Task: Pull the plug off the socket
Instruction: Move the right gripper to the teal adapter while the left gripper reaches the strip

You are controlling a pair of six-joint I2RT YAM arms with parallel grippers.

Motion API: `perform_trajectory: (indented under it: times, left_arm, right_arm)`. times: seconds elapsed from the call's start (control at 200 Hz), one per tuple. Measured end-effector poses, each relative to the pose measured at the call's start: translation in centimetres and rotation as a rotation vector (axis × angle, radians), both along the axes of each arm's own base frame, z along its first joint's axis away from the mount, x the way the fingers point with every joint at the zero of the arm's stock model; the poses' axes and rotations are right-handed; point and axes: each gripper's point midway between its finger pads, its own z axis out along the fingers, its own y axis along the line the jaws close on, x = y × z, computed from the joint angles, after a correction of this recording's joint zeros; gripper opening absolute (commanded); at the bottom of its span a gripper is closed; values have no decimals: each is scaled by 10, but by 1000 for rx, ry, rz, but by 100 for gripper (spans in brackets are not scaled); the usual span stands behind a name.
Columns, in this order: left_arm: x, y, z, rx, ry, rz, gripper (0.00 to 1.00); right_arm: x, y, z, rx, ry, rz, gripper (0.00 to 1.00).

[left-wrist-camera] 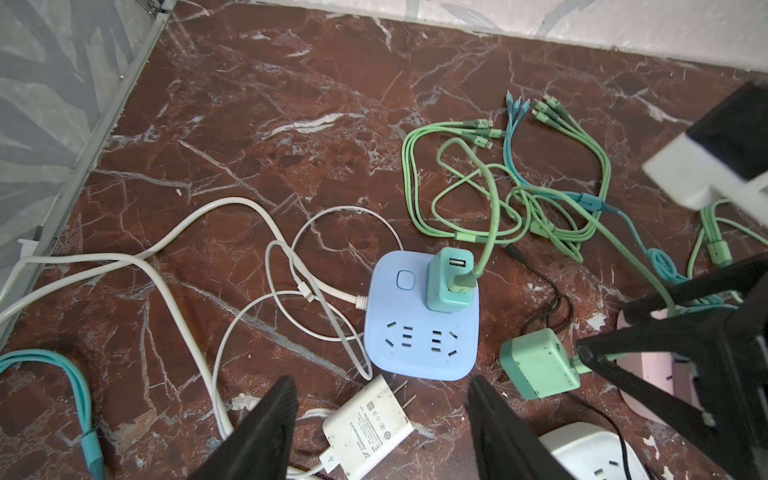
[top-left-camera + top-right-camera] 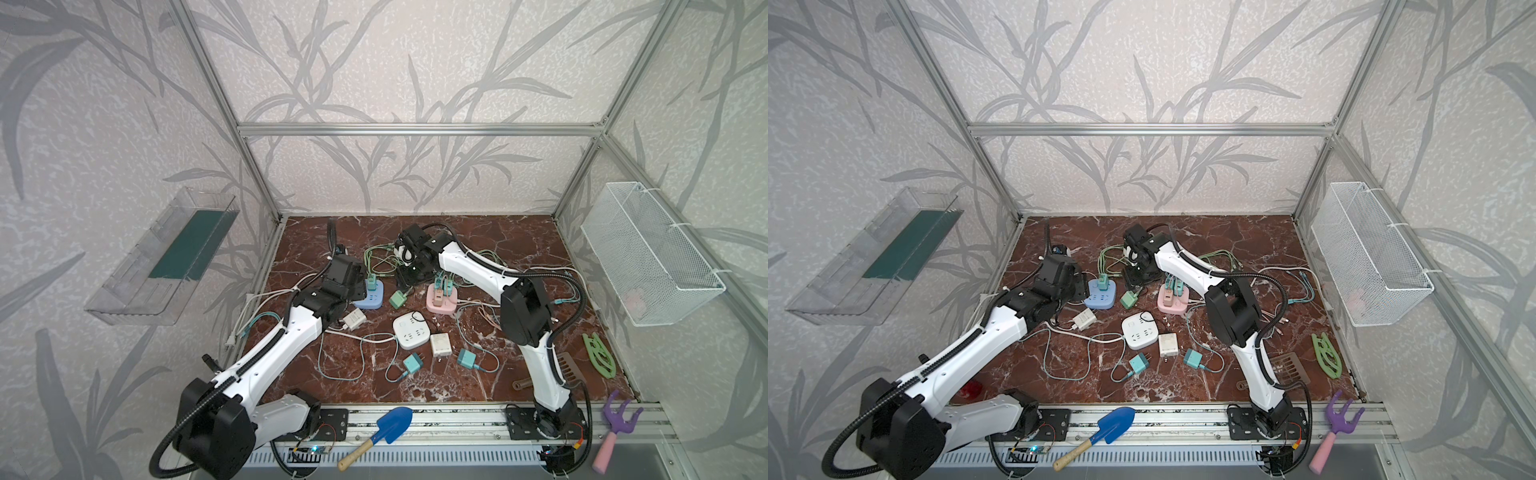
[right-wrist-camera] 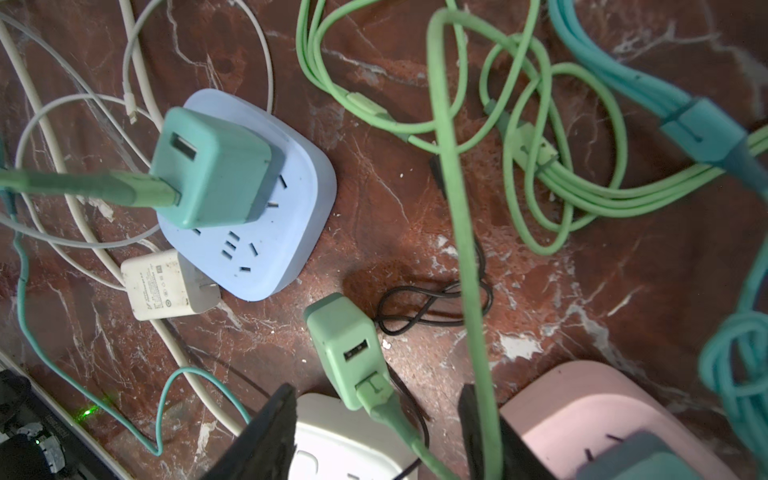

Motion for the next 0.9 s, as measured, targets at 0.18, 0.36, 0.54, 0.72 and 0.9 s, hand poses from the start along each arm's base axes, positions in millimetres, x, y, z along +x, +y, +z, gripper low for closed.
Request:
perform_trajectory:
  times: [0.18, 0.36, 0.54, 0.72, 0.9]
  left_arm:
    - [6, -7, 2, 0, -4, -19, 66]
    - [9, -13, -1, -4, -2, -42, 65]
    - [13, -22, -8, -11, 19, -73, 65]
    - [19, -31, -22, -16, 52, -97, 64]
    - [28, -41, -37, -21, 96, -115, 64]
  right_arm:
    - [15, -4, 3, -90, -31, 22, 64]
    - [21, -16, 14, -164, -64, 17, 64]
    - [27, -22, 14, -200, -105, 0, 64]
    - [19, -28, 8, -204, -117, 6, 59]
    - [10, -18, 5, -147, -126, 17, 51]
